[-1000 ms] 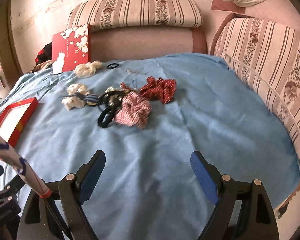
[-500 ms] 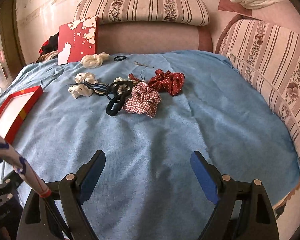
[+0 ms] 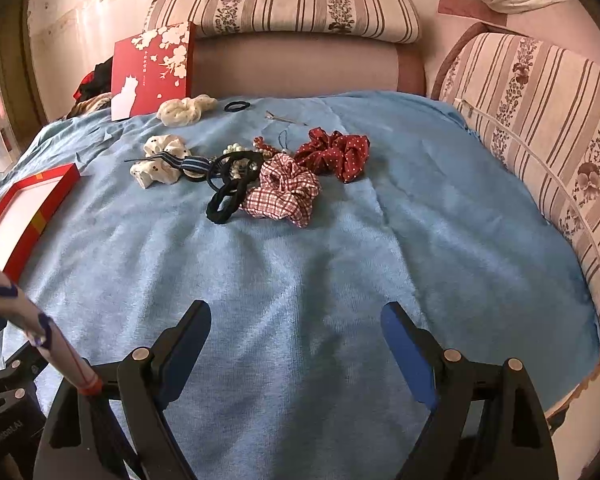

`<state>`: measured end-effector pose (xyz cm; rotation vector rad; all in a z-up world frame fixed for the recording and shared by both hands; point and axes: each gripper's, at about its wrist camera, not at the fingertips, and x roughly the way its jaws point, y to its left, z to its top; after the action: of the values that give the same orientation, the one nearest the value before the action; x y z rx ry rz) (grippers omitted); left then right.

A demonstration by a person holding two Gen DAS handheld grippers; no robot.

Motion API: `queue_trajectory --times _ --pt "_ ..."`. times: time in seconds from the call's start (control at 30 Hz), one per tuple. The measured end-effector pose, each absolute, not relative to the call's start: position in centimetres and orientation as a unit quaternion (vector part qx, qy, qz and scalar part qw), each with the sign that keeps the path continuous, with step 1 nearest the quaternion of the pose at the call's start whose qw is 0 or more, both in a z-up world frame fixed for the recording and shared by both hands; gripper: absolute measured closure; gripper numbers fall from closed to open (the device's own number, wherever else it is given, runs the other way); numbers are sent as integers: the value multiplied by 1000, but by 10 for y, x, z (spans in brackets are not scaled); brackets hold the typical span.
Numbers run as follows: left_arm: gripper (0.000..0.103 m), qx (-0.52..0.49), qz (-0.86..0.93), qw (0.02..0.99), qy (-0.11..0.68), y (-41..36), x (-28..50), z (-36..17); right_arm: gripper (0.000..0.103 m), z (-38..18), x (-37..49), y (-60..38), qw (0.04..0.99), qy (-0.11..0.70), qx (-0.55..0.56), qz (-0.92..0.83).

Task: Organize jewelry

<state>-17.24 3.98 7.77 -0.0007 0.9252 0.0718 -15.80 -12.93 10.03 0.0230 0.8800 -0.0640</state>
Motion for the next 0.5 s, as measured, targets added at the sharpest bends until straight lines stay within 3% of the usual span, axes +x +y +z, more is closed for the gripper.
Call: queue_trajectory --times 0.5 --pt "13 -5 35 883 468 45 -157 64 13 90 -146 -133 897 441 12 -28"
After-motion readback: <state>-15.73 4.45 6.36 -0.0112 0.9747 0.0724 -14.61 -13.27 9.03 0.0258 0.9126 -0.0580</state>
